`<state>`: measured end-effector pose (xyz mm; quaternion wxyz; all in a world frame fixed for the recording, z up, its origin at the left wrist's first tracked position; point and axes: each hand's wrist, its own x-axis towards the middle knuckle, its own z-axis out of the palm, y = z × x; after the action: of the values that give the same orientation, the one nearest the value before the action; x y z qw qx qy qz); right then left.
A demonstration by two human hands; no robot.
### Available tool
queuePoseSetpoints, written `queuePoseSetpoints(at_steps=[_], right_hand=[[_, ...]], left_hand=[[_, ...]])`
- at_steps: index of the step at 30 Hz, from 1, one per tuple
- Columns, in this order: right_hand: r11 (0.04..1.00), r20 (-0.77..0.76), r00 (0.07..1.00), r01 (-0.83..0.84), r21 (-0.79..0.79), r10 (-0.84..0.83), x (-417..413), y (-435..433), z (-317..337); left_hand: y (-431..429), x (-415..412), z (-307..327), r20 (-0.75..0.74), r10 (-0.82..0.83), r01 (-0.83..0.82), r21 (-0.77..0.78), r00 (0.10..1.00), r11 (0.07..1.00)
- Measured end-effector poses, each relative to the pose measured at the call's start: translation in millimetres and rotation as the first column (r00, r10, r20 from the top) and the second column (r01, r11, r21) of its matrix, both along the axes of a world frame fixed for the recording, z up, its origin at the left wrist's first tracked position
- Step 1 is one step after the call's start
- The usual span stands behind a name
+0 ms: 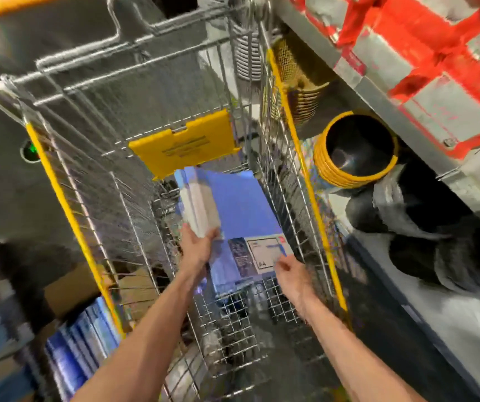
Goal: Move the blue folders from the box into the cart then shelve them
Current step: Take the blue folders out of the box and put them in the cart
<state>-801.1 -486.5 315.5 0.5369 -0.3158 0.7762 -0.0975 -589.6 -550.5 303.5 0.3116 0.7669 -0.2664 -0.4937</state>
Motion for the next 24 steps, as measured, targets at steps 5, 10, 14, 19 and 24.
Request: queuePoseSetpoints(at_steps=[5, 10, 14, 19, 24], right_hand=[[0.999, 0.051, 0.997, -0.051, -0.015, 0.051, 7, -14, -8], [0.992, 0.055, 0.991, -0.122, 0.012, 0.122, 13, -11, -22], [0.986, 0.025, 0.987, -0.163, 0.030, 0.162, 18, -8, -23], [0.973, 0.033, 0.972, -0.232, -0.007, 0.232, 37, -3, 0], [0.940, 0.003, 0.949, -0.312, -0.139, 0.316, 80, 9, 41]], left_hand=[[-27, -19, -14, -0.044, -0.016, 0.018, 0.054, 0.999, 0.998], [-30, -11, -36, -0.017, -0.090, 0.091, 0.243, 0.996, 0.966], [-20, 7, -26, -0.067, -0.151, 0.165, 0.326, 0.986, 0.931], [5, 30, 1, -0.121, -0.166, 0.194, 0.280, 0.979, 0.940], [52, 38, 62, -0.074, -0.247, 0.254, 0.106, 0.966, 0.961]])
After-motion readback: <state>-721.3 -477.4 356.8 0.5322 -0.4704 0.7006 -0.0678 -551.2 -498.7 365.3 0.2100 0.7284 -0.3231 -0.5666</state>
